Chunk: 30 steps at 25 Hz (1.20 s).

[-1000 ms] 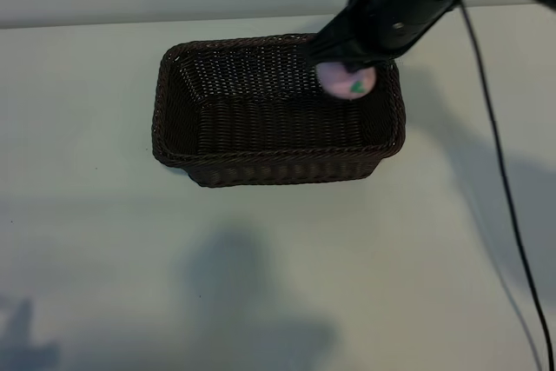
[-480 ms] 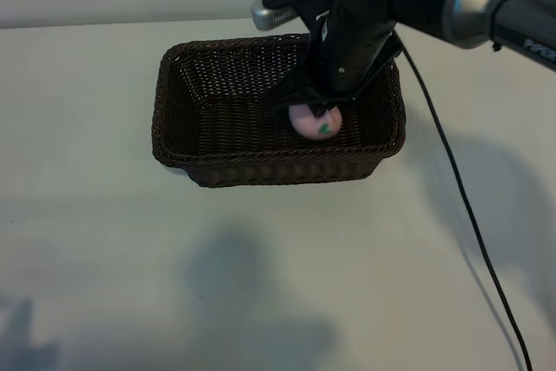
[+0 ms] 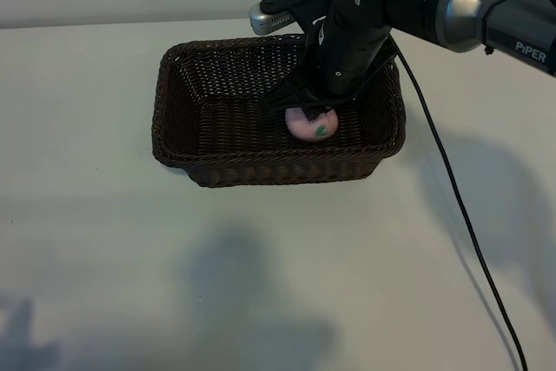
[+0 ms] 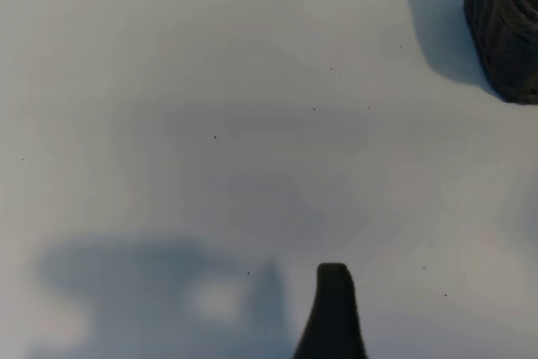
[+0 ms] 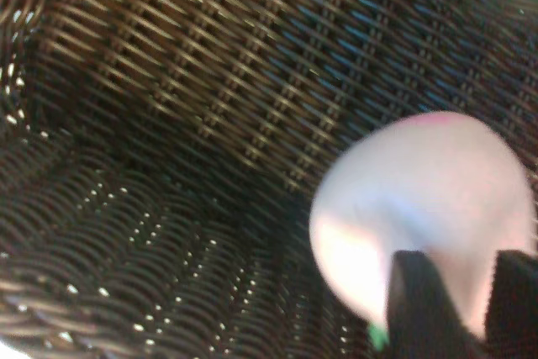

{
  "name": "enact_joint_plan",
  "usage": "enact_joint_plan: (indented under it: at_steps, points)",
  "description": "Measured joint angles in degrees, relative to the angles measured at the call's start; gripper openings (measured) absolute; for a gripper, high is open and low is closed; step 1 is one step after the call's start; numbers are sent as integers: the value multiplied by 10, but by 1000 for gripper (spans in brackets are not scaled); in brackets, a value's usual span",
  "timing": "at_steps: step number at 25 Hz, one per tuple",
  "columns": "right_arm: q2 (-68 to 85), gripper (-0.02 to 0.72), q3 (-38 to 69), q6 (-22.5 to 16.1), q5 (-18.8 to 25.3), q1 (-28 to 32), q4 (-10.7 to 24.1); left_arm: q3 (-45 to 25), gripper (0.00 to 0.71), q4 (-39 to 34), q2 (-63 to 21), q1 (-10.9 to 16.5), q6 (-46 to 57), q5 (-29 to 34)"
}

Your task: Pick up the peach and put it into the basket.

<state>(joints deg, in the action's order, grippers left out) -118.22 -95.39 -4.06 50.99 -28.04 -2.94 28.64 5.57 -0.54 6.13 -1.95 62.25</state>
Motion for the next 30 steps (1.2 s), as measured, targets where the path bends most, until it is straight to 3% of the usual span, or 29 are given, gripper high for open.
enact_joint_plan:
  at_steps: [4,7,15,26,30]
  points:
    - [0,480,-34,8,30,0,-3,0,593,0,0,0,0,0]
    - [0,566,-69,9,55,0,-3,0,593,0,0,0,0,0]
    - [1,572,-116,-11,104,21,23,0,593,0,0,0,0,0]
    - [1,568,-121,-8,121,229,44,0,593,0,0,0,0,0]
    - [1,554,-121,6,142,273,43,0,593,0,0,0,0,0]
